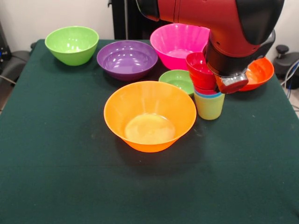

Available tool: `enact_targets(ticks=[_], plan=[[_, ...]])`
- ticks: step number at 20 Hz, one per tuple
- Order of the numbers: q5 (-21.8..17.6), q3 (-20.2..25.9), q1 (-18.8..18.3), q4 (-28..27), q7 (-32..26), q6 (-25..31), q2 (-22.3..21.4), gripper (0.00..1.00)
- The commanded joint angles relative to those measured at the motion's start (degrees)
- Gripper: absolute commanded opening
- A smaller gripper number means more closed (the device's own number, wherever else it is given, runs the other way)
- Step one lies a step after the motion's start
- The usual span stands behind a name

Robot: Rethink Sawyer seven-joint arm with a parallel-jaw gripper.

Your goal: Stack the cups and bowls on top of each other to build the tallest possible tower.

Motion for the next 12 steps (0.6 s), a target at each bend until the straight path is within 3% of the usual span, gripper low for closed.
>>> enact_targets(ticks=[1, 12], plan=[[0.0, 6.4, 0.5, 5.4, 1.2, -5.5, 0.6, 0.00], [0.4, 6.3, 0.7, 5.5, 1.7, -6.1, 0.7, 0.00]])
